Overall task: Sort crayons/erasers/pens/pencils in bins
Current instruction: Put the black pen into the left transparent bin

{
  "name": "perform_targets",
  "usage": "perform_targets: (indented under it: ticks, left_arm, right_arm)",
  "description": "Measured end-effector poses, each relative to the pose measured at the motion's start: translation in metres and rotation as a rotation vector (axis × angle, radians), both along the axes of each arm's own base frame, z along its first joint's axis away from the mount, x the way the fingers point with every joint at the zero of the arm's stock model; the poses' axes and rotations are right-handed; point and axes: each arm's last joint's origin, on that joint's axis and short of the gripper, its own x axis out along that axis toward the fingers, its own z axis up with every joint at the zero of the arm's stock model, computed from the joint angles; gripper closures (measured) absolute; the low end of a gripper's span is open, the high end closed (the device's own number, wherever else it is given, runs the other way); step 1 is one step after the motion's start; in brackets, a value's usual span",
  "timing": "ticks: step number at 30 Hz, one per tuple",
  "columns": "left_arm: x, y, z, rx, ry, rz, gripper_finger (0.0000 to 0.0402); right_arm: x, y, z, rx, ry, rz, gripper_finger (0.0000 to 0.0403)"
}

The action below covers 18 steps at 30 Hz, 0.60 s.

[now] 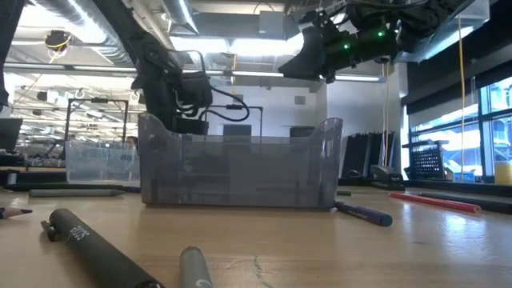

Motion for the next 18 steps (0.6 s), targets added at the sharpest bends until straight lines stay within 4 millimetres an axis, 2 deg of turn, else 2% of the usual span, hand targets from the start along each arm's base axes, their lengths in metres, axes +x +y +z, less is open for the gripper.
perform_targets:
  ticks: [4, 9, 13, 18]
  left_arm:
    - [0.007, 0.005, 0.022, -0.014, 0.043, 0.079, 0.0325]
    - [0.008, 0.004, 0.043, -0.068, 0.073, 0.462, 0.0324]
    - [0.007, -0.01, 0.037, -0.103, 0.09, 0.671, 0.0324]
    - [0.009, -0.036, 0.019, -0.059, 0.07, 0.818, 0.0324]
  right_arm:
    - [0.0, 0.0, 0.0, 0.0, 0.0, 0.0, 0.0262]
    - [0.0, 0.0, 0.0, 0.001, 0.0, 0.0, 0.0262]
    - [0.0, 0.0, 0.0, -0.002, -0.005, -0.001, 0.0262]
    - [0.0, 0.0, 0.001, -0.002, -0.007, 0.0, 0.0262]
